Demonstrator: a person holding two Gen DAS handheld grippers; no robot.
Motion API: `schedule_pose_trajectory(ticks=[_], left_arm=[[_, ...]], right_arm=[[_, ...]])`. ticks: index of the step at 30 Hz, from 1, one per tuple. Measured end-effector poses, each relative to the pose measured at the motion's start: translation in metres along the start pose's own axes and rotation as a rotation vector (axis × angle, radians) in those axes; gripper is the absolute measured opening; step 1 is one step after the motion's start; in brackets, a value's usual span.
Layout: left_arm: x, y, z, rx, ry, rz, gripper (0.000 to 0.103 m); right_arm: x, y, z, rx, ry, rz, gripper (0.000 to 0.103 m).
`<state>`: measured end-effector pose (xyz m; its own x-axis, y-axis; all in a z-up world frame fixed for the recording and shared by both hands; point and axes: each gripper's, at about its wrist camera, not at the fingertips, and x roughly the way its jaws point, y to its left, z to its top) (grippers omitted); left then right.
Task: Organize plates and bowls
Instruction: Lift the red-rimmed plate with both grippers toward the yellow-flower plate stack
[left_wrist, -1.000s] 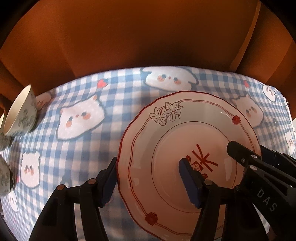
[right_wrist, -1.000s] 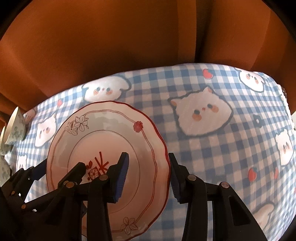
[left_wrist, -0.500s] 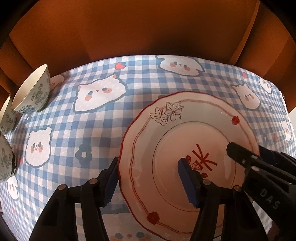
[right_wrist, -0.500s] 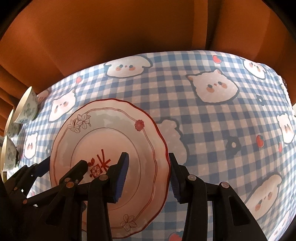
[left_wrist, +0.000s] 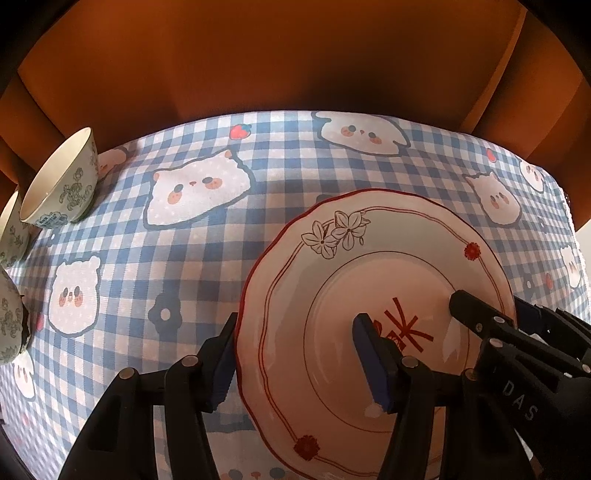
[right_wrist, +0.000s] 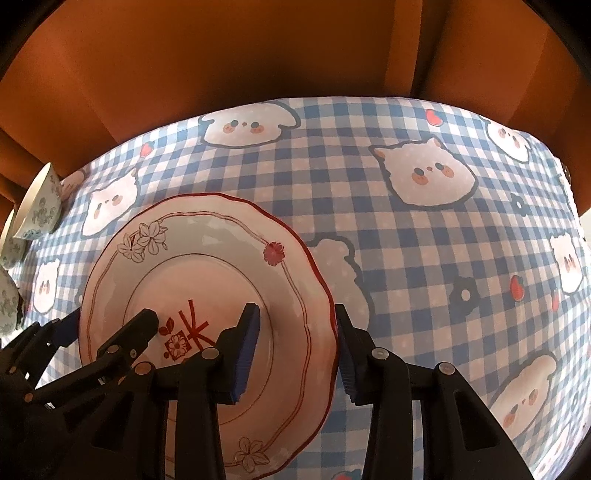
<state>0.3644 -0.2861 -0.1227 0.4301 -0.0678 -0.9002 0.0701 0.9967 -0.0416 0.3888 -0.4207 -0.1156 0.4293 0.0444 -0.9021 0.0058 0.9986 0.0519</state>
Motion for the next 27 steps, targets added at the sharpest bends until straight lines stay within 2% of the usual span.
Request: schedule_pose_trajectory(ticks=[11, 27], left_arm=[[-0.047, 0.005, 0.001, 0.013, -0.075, -0.022, 0.061], [-0.119, 0.023, -0.025, 0.037, -0.161, -0.06, 0.061]], right_arm=[[-0.047, 0.006, 0.001, 0.006, -0.081, -0.024, 0.043], [-0.125, 0.033, -0.036, 0.027, -0.176, -0.064, 0.043]])
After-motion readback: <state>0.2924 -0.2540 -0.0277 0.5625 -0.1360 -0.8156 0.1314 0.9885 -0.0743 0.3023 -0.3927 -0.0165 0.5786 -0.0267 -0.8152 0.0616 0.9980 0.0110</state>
